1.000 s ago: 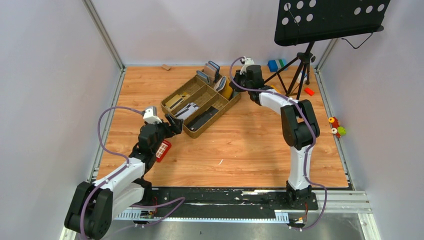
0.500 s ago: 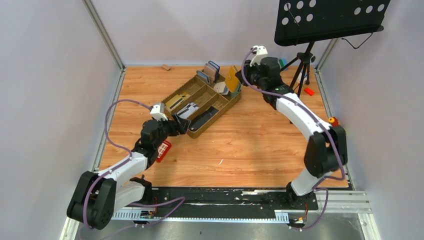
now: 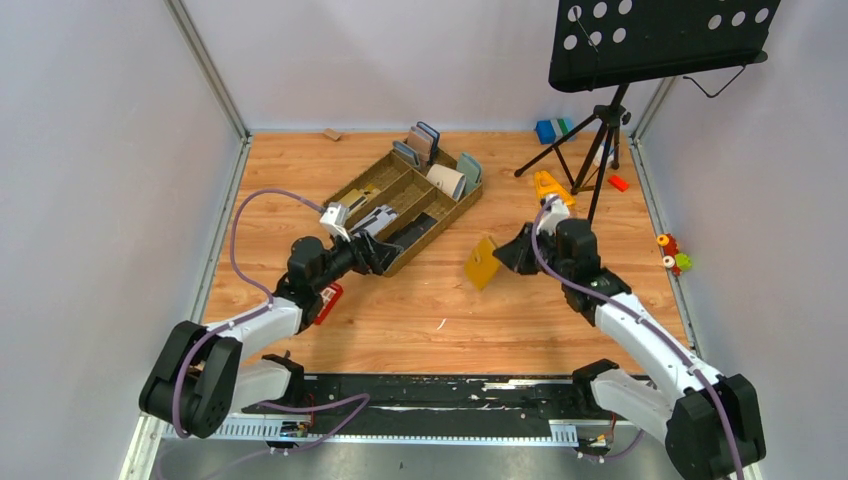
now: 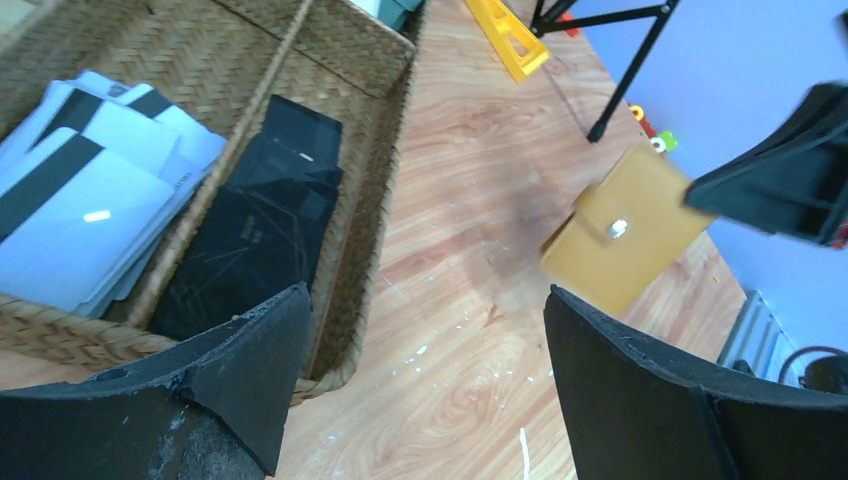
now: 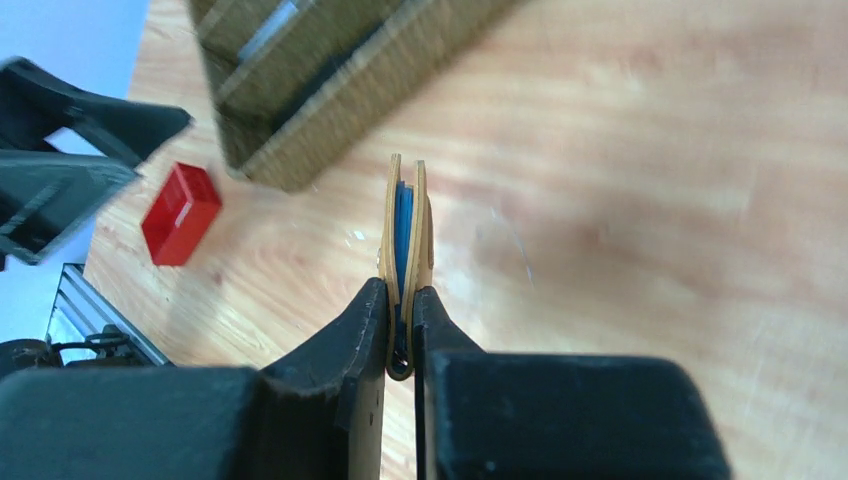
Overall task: Take the credit cards out of the card holder
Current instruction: Place the card holder at the center of the board.
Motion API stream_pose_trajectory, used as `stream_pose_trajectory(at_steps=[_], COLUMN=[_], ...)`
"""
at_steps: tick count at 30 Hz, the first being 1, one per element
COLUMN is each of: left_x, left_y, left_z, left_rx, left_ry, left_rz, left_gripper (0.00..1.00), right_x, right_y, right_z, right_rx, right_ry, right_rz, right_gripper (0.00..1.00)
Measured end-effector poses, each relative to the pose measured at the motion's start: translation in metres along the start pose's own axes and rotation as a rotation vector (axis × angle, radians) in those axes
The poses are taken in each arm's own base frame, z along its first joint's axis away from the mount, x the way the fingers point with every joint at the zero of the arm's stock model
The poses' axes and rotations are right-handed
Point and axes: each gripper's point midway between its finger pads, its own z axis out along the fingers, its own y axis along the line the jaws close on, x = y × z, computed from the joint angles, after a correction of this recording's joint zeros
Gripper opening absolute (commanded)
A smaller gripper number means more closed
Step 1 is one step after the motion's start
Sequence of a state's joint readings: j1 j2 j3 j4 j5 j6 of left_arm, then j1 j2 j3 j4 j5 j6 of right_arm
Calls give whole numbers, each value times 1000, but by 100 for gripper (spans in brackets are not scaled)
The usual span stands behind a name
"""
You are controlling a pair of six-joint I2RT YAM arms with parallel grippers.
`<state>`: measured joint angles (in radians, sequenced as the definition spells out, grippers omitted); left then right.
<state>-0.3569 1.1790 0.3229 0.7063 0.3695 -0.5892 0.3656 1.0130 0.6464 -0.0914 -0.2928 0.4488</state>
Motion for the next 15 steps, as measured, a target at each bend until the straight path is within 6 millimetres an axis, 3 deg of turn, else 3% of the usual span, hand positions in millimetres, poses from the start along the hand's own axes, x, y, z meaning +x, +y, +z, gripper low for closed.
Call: stream_pose_trajectory(at_steps=[2, 4, 6, 11, 15], left_x=[3, 7, 12, 34, 59], left_y=[-6, -11, -23, -66, -79], left_z=[1, 3, 7, 23, 38], left_rx=[23, 40, 68, 166, 192], left_ry=[12, 27, 52, 142, 227], left_rz=[6, 20, 48, 167, 216], left_gripper=[92, 91, 90, 84, 79], right_x=[30, 50, 54, 44, 33], right_y=[-15, -28, -40, -69, -84], right_z=[-2, -2, -3, -16, -26], right_rx=[34, 81, 139, 305, 396], right_ry=[44, 80, 87, 25, -14], right_rz=[62, 103, 116, 62, 5], right_gripper=[46, 66, 75, 74, 70])
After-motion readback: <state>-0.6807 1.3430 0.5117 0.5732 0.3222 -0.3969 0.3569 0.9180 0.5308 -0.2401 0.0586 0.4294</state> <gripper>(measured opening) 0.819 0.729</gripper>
